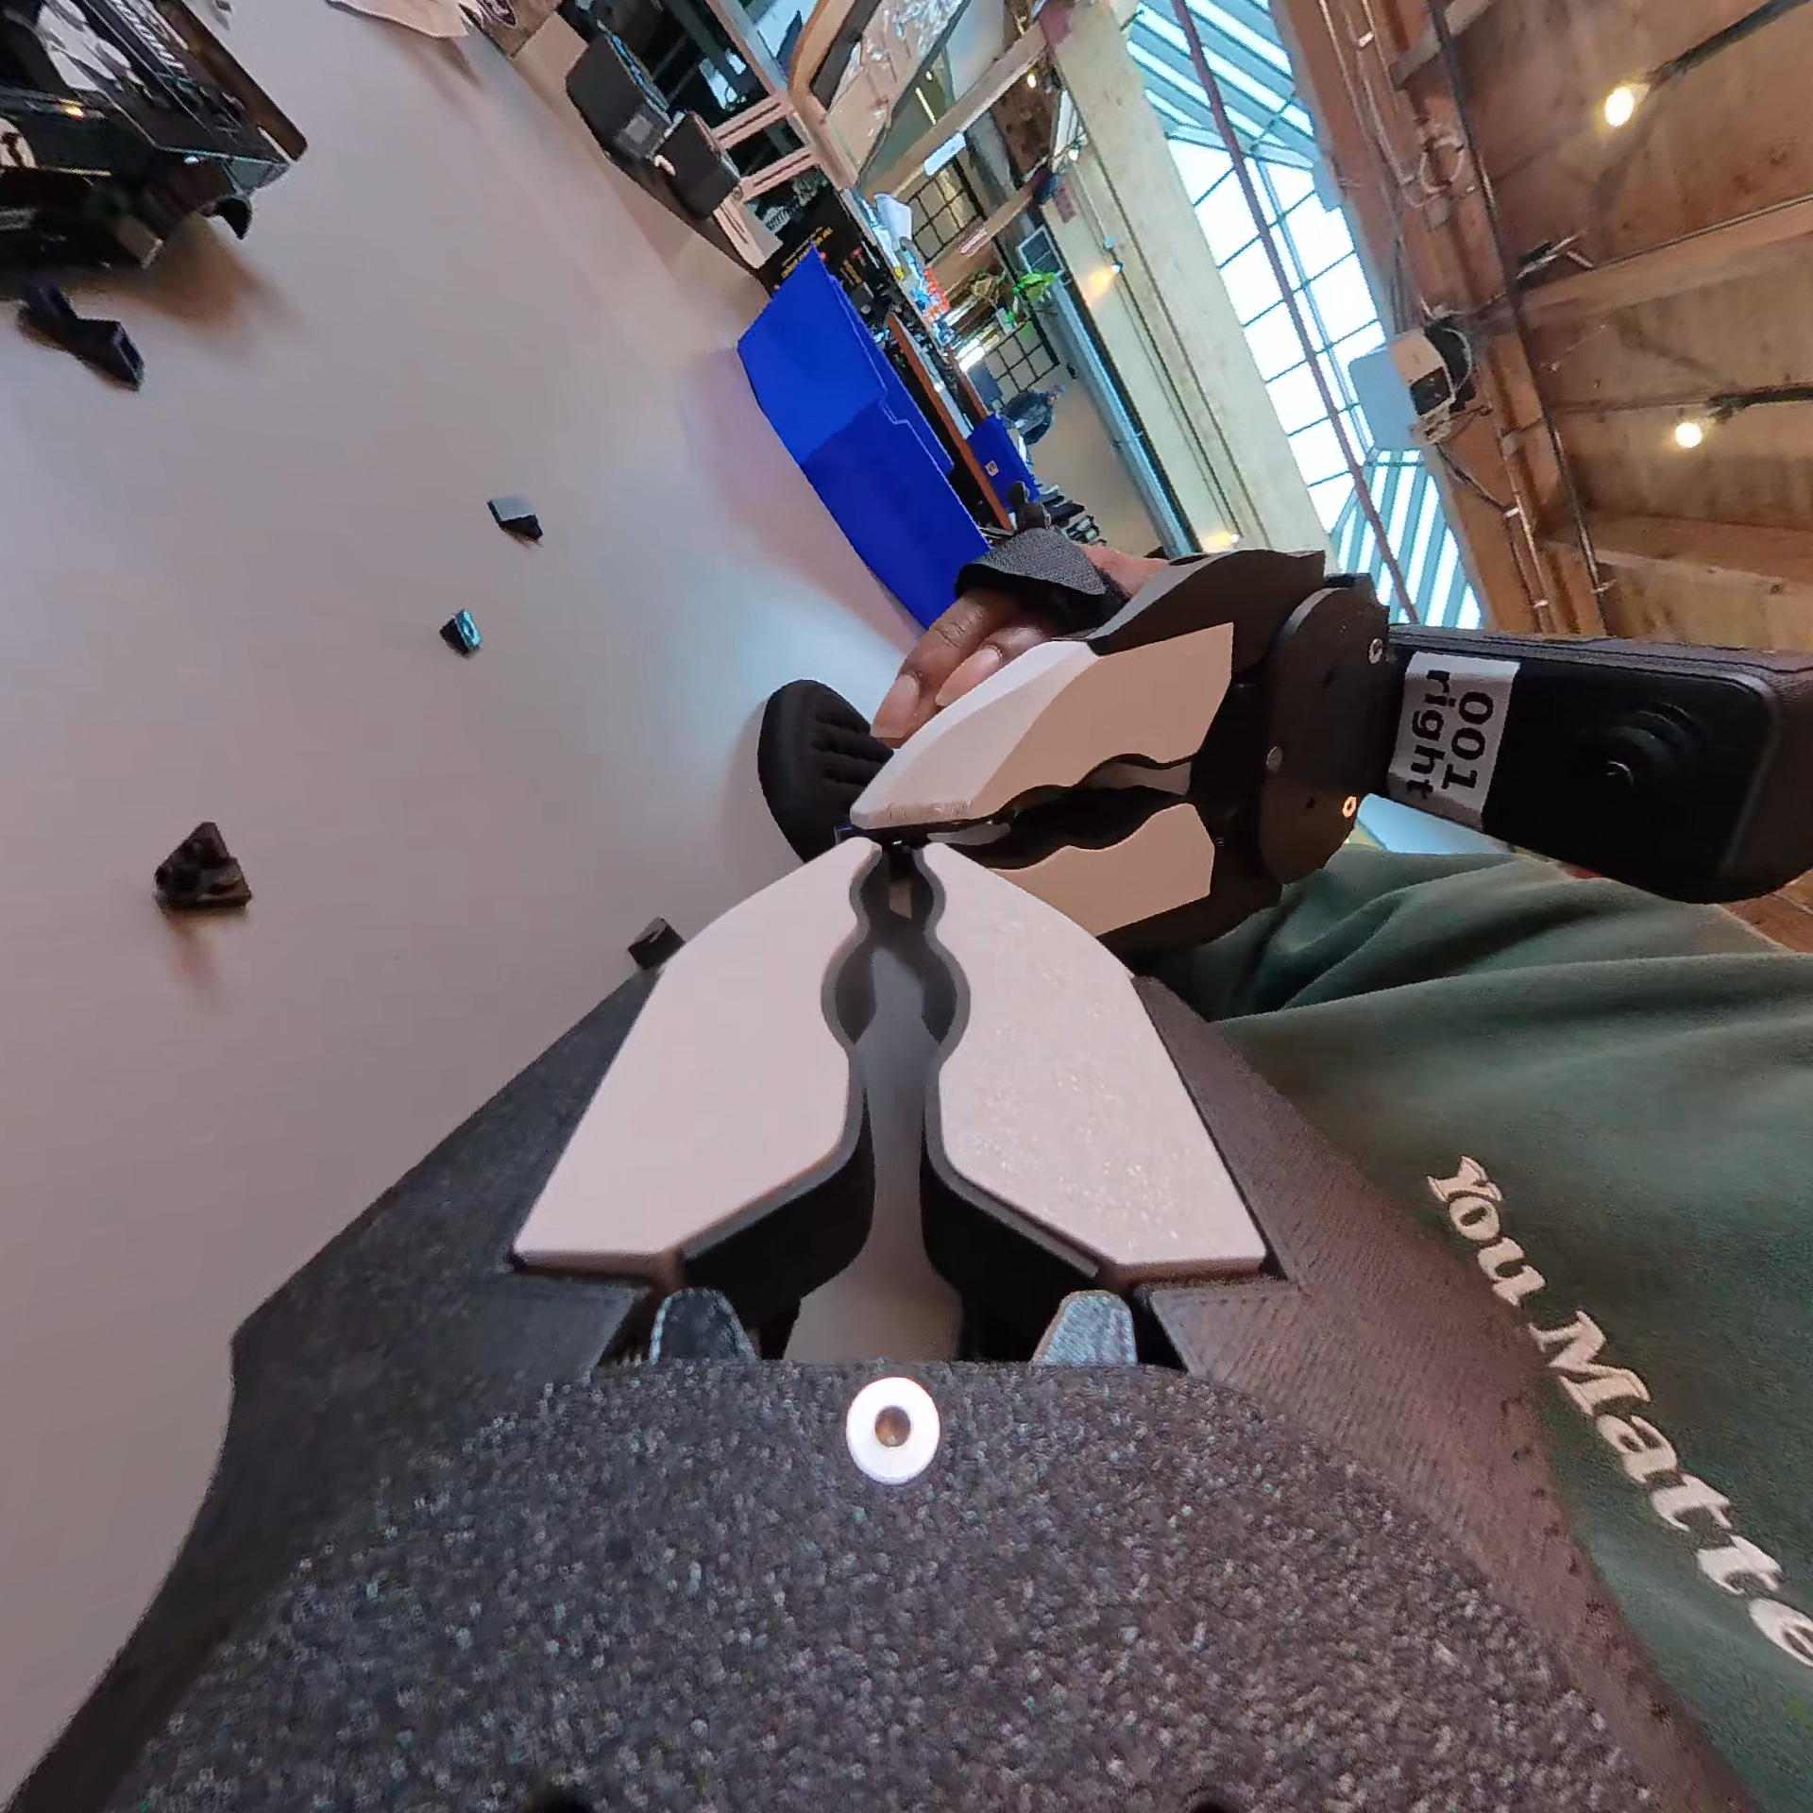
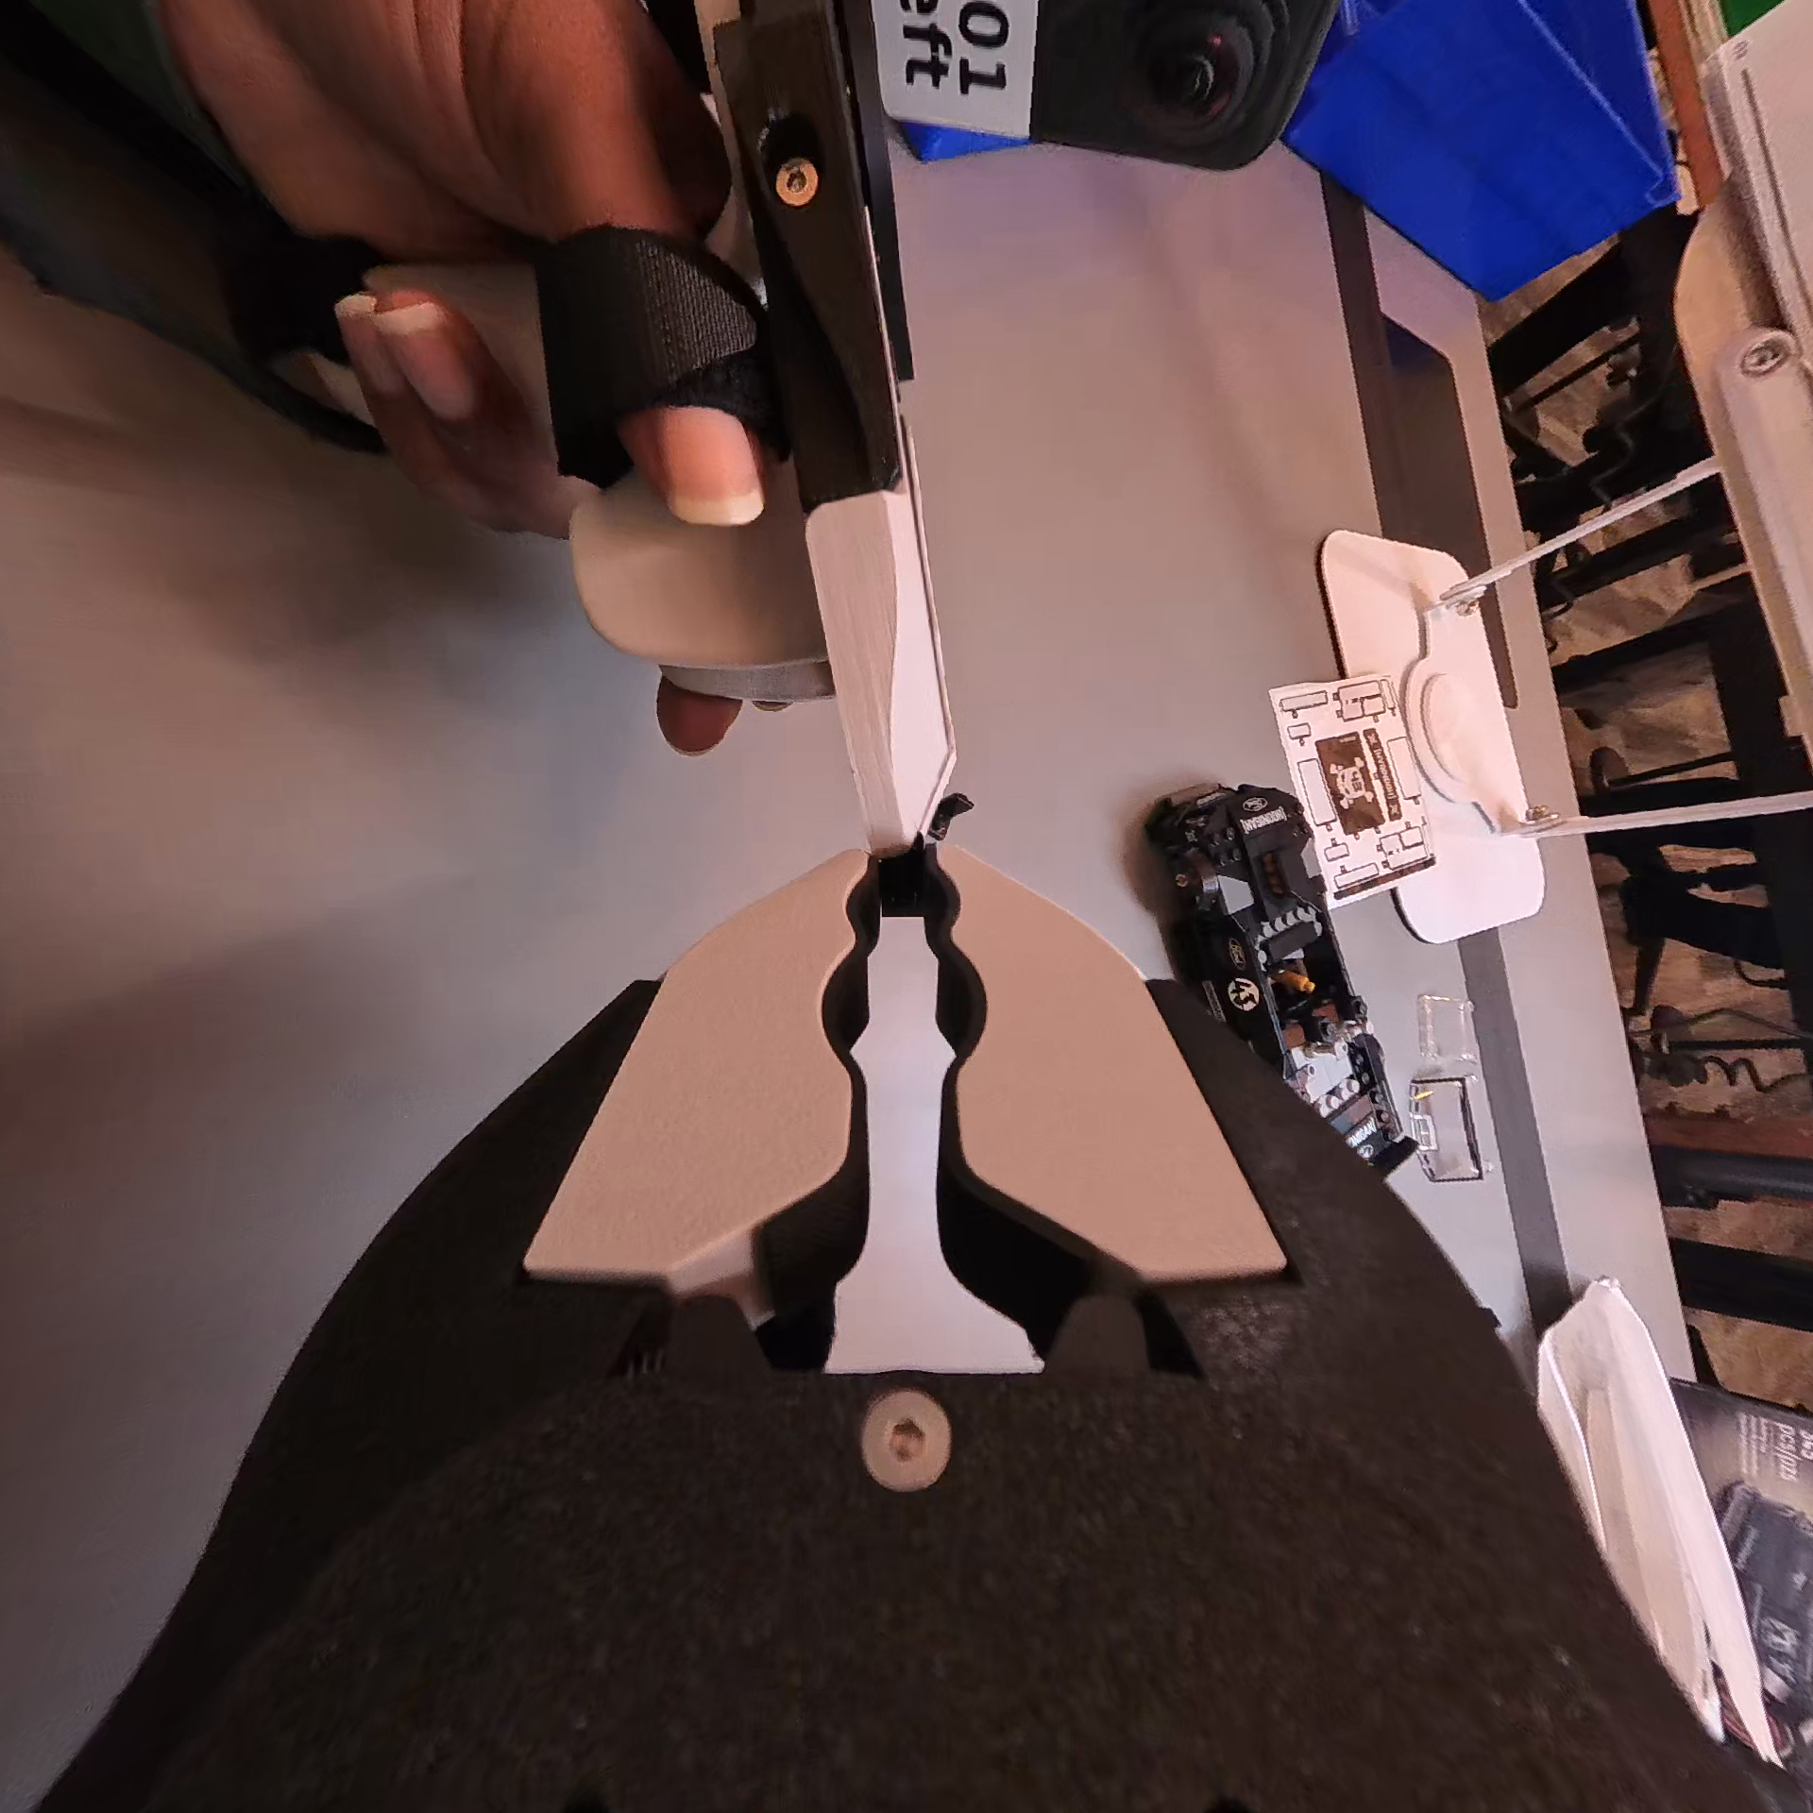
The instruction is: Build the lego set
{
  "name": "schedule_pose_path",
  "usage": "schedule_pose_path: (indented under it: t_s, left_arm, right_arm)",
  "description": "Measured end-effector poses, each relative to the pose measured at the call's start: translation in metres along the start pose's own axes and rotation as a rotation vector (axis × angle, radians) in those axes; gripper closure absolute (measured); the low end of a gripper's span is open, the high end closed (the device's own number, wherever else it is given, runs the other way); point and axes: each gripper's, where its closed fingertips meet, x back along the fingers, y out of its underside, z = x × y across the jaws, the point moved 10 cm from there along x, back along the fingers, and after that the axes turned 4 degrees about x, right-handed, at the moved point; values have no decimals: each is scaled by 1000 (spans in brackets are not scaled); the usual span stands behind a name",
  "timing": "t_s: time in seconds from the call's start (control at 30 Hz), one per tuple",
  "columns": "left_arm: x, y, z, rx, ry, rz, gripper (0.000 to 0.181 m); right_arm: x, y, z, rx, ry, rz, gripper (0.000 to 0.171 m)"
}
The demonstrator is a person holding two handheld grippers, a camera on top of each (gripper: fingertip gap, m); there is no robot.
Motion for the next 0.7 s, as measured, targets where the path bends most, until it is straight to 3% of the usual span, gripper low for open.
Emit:
schedule_pose_path:
  t_s: [0.13, 0.27, 0.37, 0.57, 0.7]
  left_arm:
    - [2, -2, -3, -5, -9, 6, 178]
    - [8, -2, -12, 25, -60, -3, 178]
    - [8, 2, -17, 76, -91, -26, 178]
    - [-1, 10, -23, 149, -119, -61, 178]
    - [-1, 11, -27, 179, -129, -46, 178]
  right_arm:
    - [1, 7, 6, -67, -47, 73, 162]
    - [-1, 40, 17, -252, -294, 87, 150]
    - [-10, 59, 9, -246, -401, 43, 148]
    - [-35, 68, -4, -214, -422, -27, 148]
    - [-38, 68, -2, -196, -403, -16, 163]
